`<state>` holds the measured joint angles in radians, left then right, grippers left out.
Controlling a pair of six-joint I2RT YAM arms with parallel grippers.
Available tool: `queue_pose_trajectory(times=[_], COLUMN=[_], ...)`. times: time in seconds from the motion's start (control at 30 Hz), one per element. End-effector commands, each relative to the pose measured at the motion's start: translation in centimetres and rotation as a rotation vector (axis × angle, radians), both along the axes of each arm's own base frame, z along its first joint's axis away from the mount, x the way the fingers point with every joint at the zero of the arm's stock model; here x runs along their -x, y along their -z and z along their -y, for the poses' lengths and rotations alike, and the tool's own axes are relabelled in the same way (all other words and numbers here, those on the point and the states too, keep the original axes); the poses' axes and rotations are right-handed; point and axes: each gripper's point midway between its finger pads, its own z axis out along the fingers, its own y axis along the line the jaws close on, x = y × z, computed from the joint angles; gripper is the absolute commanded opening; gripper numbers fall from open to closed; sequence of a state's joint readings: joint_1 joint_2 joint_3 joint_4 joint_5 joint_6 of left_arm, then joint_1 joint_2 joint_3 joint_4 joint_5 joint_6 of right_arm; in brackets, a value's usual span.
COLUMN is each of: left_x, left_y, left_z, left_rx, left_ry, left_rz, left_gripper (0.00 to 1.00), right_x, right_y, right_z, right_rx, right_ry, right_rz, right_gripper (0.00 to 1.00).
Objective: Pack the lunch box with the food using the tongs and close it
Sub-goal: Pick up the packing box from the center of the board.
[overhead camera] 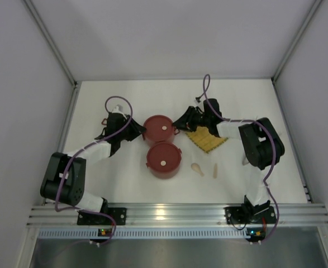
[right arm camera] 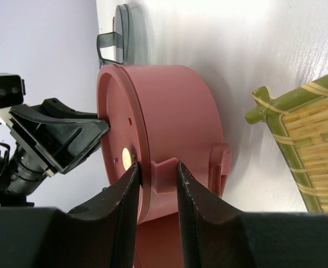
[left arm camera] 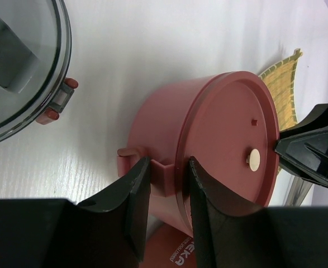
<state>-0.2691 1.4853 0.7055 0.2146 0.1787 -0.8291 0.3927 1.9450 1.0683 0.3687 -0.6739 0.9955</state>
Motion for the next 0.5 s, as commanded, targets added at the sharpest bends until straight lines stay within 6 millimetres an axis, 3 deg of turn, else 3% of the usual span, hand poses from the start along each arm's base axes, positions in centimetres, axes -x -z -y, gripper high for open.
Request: queue_pose_trajectory(times=[0.0, 0.47], left_x=[-1.1, -1.4], left_y=[-4.3, -7.5], left_z=[0.8, 1.0], left_rx=[0.000, -0.003], left_ry=[0.038, 0.050], left_rz=[0.122, 0.168], left_gripper=[0.00, 0.00], right_x=[-0.9, -1.6], right_y=[-6.9, -9.6], right_z=[-1.6, -1.9], right_rx=[-0.063, -0.056], right_ry=[-0.040, -0.048], right_rz=[0.187, 0.236], right_gripper=[0.00, 0.00])
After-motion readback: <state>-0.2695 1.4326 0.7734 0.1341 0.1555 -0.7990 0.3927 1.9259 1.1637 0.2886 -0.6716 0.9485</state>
